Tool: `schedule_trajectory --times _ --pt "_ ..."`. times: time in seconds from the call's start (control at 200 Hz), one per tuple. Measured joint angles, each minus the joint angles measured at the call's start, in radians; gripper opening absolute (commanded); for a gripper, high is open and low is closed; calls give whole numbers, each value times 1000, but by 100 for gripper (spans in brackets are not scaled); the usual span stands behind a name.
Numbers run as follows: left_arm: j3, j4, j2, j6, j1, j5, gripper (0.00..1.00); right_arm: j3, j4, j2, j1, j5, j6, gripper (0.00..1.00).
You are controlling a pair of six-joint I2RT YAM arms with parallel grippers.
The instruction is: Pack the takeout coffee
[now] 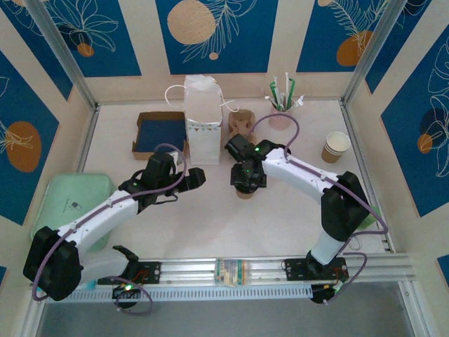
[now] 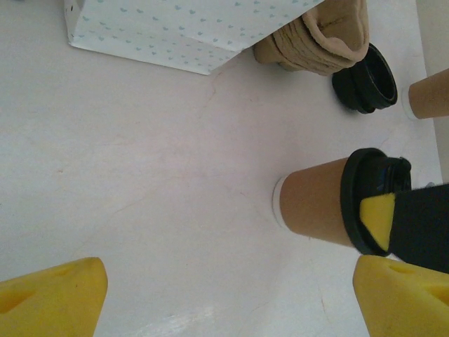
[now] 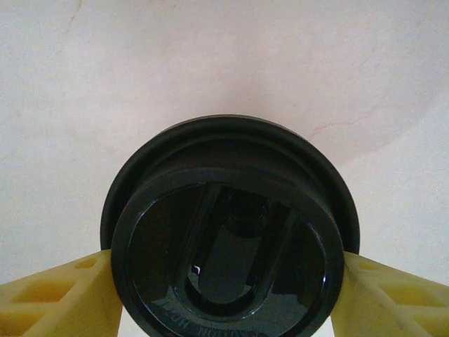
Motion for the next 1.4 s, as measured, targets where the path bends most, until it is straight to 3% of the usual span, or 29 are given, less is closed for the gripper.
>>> schedule_trajectory --times 0.345,0.815,0.931,1.171,1.401 --pt "-26 0 -14 0 7 0 90 -94 33 -82 -204 22 -24 67" --pt "-33 1 -37 0 13 8 90 -222 89 -193 -626 66 -66 69" --pt "-35 1 -45 0 16 14 90 -245 95 -215 -713 84 -85 75" --pt "-36 0 -47 0 19 15 91 -253 72 -232 -756 101 -130 92" --pt "-35 -8 -56 1 19 15 91 -236 10 -257 -756 102 -155 99"
